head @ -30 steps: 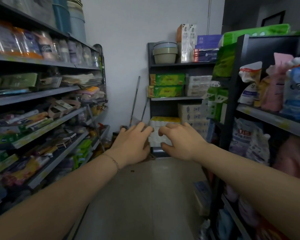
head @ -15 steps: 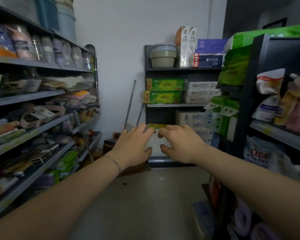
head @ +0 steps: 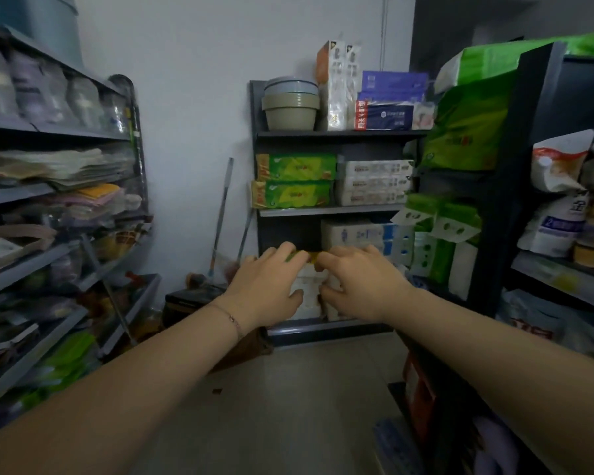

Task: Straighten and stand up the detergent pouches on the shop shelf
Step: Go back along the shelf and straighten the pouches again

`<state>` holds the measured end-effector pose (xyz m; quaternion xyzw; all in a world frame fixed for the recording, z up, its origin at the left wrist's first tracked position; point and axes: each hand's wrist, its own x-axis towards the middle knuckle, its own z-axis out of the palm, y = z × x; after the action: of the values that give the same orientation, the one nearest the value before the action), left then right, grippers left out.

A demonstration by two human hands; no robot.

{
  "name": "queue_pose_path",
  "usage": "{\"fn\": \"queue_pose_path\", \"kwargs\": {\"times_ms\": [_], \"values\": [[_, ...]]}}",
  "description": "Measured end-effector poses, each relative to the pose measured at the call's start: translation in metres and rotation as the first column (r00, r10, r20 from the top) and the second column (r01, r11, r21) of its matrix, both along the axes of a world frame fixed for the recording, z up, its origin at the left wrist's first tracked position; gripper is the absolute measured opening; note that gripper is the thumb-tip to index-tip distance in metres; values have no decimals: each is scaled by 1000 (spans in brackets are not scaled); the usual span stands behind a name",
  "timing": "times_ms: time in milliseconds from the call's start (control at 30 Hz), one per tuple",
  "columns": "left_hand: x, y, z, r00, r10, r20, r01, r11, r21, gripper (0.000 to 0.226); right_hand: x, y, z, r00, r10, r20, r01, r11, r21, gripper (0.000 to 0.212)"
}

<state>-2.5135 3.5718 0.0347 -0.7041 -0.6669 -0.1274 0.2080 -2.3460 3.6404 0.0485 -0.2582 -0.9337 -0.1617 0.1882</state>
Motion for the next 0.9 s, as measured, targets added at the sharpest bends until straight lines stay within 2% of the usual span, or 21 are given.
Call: {"fn": "queue_pose_path", "kwargs": {"times_ms": [433,667,900], "values": [[-42,170,15,977,-211,-28,210,977,-17,54,-30,130,8,959,-281,-39,280,960,-22,35],[-12,250,9,927,-374,-15,374,927,-10,56,1,171,1,895,-445,-29,445,895,-5,32],[47,307,-5,818,-575,11,575,818,-15,58,60,192,-5,782,-623,-20,622,783,-16,34]]}}
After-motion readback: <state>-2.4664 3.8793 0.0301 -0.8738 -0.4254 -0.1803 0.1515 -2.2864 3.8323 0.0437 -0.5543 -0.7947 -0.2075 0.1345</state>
